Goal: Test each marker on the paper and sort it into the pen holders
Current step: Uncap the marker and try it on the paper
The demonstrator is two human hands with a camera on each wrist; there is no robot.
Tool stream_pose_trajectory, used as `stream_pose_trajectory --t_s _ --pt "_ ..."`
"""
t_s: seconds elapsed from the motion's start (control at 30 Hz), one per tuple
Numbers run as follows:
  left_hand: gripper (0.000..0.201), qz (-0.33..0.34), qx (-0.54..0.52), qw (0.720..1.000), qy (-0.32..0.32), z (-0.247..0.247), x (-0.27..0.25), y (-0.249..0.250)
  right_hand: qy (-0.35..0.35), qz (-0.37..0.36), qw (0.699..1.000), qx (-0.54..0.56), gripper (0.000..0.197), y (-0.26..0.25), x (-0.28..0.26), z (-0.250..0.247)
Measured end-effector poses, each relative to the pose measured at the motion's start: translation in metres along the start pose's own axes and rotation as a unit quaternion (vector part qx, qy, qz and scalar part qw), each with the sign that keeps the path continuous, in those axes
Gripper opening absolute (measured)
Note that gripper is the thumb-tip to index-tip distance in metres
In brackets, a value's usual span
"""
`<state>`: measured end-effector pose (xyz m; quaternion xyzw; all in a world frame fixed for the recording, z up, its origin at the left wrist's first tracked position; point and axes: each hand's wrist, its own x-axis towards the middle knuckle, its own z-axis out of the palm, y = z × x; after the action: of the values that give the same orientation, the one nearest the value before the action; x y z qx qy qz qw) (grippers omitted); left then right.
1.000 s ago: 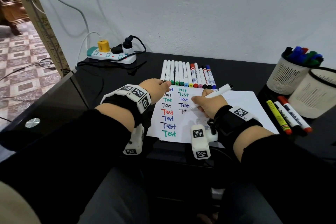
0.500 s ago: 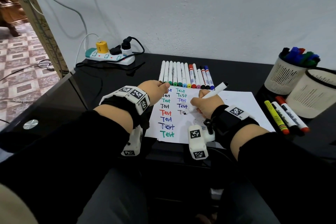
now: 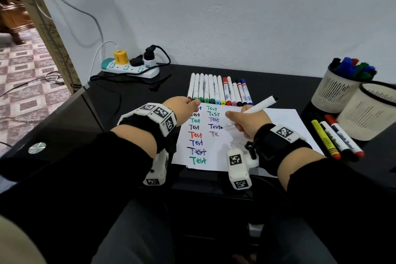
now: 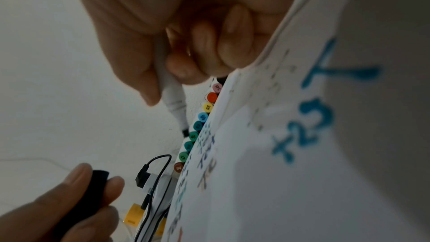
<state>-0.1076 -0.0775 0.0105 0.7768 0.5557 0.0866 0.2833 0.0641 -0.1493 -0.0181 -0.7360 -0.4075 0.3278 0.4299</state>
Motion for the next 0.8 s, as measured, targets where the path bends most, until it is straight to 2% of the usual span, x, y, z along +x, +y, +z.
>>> stream_pose_trajectory --t_s 0.37,0.8 --pt "0.038 0.001 -0.002 1.0 0.001 -0.0003 0.0014 -0.0013 -0.002 -0.021 0.998 -0.053 0.039 0.0049 0.0013 0.0037" --pt "0.045 0.004 0.009 1.0 -0.001 0.0008 -0.0006 0.0022 -0.012 -0.008 0.999 -0.046 0.039 0.0064 0.0023 0.0026"
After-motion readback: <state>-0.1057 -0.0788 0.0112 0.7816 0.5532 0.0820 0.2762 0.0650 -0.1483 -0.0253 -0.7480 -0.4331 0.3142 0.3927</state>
